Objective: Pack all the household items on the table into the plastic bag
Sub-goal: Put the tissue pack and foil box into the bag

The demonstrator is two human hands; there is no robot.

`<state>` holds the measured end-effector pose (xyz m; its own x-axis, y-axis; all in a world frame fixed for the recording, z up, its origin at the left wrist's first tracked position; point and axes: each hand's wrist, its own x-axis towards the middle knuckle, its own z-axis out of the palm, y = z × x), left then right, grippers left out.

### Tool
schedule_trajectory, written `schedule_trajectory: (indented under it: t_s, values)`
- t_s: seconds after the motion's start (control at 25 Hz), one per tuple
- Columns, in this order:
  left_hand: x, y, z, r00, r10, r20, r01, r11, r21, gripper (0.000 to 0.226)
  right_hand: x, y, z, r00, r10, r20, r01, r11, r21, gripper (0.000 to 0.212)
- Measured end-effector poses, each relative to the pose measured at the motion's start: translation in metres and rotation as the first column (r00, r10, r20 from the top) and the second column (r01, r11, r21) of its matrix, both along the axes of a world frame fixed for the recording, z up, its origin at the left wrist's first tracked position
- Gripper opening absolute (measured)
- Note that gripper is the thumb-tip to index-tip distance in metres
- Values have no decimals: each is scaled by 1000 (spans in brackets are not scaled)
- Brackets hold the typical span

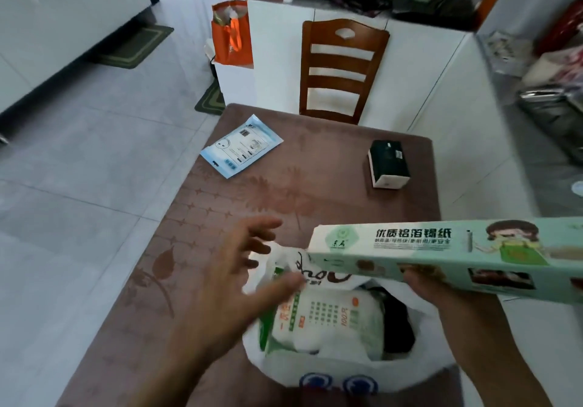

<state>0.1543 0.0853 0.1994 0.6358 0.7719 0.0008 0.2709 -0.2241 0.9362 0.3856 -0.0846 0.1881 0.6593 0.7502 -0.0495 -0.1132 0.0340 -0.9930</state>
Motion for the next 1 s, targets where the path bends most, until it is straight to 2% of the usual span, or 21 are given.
schedule_trajectory:
  t_s: [0.04, 0.08, 0.12, 0.16, 0.2, 0.28, 0.36, 0.44, 0.48, 0.52, 0.64, 0.68, 0.72, 0.76, 0.8, 0.84, 0.88, 0.92, 0.96, 1.0]
  values:
    - [2, -16, 0, 968, 29, -251, 24, 978, 206, 77, -6, -9, 1, 998, 48, 37, -49, 999, 12, 55]
    - [7, -28, -2, 912, 159, -379, -15, 934, 356, 76, -11, -15, 1, 987, 131, 92, -134, 991, 25, 57]
    - [11, -34, -4, 873, 279, -400, -106, 910, 402, 63, -16, -17, 0, 959, 231, 165, -243, 969, 52, 56]
    - [12, -33, -3, 865, 362, -348, -237, 905, 353, 41, -18, -17, -2, 917, 318, 240, -342, 937, 67, 54]
    - [9, -27, -5, 861, 420, -287, -370, 904, 211, 19, -18, -15, -5, 871, 374, 319, -407, 913, 41, 53]
    - [4, -16, -4, 863, 483, -151, -498, 863, -82, 19, -16, -2, -10, 750, 451, 483, -459, 881, -110, 48]
    - [5, -16, 4, 869, 494, -41, -478, 812, -335, 18, -19, 19, -18, 559, 570, 602, -436, 820, -371, 41]
    - [9, -22, 12, 877, 480, 28, -425, 801, -421, 16, -29, 40, -30, 299, 678, 671, -238, 734, -636, 48]
    - [9, -23, 14, 875, 482, 45, -412, 790, -454, 19, -31, 48, -38, 189, 743, 642, -84, 664, -743, 55]
    - [8, -22, 17, 875, 481, 56, -397, 778, -488, 24, -31, 53, -44, 133, 817, 560, 66, 557, -828, 60]
    - [4, -23, 20, 907, 416, 67, -332, 803, -495, 52, -19, 58, -50, 165, 951, 261, 344, 193, -919, 57]
    - [3, -25, 20, 922, 384, 59, -313, 825, -471, 58, -16, 57, -51, 192, 952, 238, 373, 154, -915, 57]
    - [3, -25, 20, 930, 362, 59, -296, 836, -463, 59, -15, 54, -51, 211, 939, 271, 350, 186, -918, 61]
    - [2, -23, 20, 934, 351, 62, -283, 836, -470, 58, -14, 49, -50, 215, 908, 359, 288, 292, -912, 66]
    - [0, -21, 21, 936, 347, 58, -279, 831, -481, 57, -13, 40, -47, 193, 836, 514, 239, 469, -851, 68]
    - [-1, -17, 21, 937, 344, 53, -277, 828, -488, 55, -8, 28, -43, 130, 740, 660, 245, 621, -745, 70]
    - [-3, -14, 21, 941, 335, 50, -270, 829, -490, 54, 2, 15, -38, 89, 638, 765, 322, 708, -628, 74]
    - [-3, -13, 20, 945, 323, 46, -262, 836, -483, 54, 17, 0, -32, 114, 569, 815, 446, 703, -554, 80]
    - [-1, -13, 21, 949, 312, 48, -254, 845, -471, 55, 33, -14, -27, 216, 576, 788, 560, 589, -583, 85]
    - [3, -14, 20, 951, 304, 53, -248, 855, -456, 57, 46, -25, -23, 410, 567, 714, 588, 434, -682, 84]
